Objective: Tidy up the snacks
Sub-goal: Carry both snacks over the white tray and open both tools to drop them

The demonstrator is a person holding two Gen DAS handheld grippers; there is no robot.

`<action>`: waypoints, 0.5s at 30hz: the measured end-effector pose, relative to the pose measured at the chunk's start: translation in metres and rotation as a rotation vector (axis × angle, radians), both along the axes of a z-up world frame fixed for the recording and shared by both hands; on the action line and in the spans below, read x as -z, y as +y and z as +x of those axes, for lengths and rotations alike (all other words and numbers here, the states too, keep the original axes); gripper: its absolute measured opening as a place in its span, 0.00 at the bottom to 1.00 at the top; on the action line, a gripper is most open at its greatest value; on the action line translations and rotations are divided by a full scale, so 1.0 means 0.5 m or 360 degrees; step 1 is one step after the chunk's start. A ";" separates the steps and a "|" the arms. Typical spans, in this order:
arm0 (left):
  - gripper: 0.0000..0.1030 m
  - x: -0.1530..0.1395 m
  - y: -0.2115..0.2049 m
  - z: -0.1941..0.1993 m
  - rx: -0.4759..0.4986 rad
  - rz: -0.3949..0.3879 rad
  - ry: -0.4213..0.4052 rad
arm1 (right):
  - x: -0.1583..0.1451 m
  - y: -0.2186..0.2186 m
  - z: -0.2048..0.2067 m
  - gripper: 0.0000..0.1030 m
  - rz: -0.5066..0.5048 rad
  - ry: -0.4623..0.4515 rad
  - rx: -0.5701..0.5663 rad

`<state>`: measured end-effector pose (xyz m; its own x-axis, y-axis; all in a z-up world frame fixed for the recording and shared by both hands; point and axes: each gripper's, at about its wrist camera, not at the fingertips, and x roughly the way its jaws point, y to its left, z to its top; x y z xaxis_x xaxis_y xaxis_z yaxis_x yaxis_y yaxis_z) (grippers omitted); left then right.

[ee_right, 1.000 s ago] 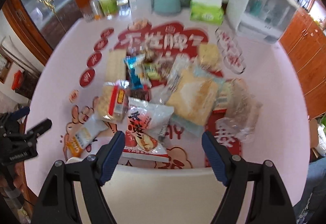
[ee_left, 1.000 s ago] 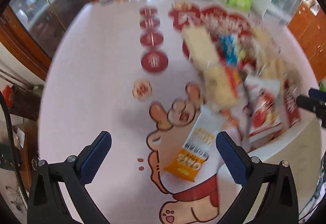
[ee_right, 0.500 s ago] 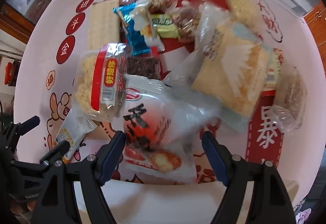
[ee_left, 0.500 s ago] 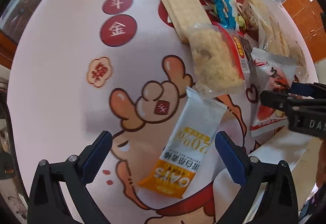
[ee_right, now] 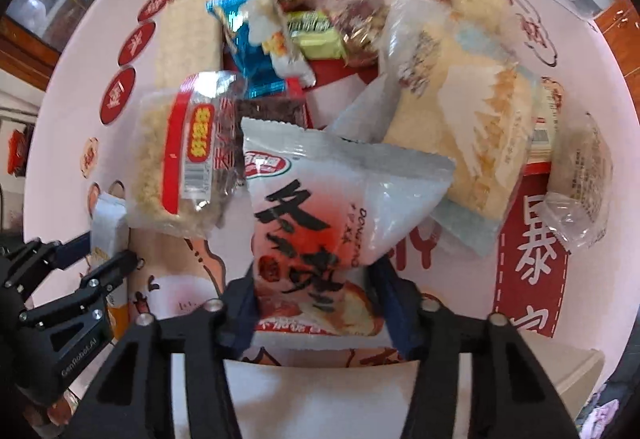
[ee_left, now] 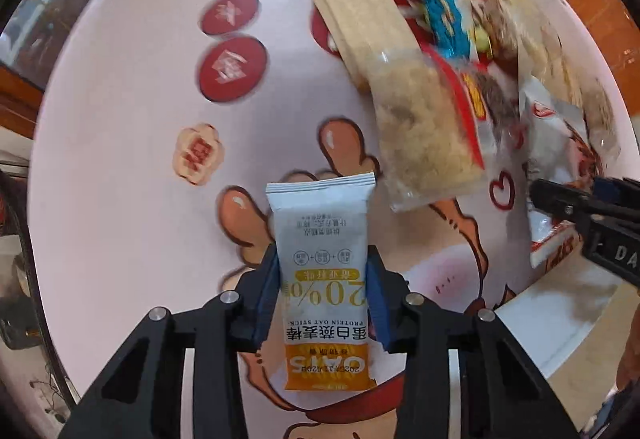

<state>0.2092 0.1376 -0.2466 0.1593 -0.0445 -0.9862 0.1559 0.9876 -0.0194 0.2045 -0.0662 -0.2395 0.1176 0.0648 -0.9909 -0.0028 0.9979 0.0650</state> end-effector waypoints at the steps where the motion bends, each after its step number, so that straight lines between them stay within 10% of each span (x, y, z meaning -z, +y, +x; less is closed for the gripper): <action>1: 0.37 -0.013 0.004 -0.005 -0.0014 0.0006 -0.0038 | -0.007 -0.005 -0.004 0.47 0.0009 -0.0021 0.0014; 15: 0.38 -0.333 -0.060 -0.152 -0.0144 -0.0250 -0.0583 | -0.260 -0.099 -0.090 0.46 0.0237 -0.0585 0.0140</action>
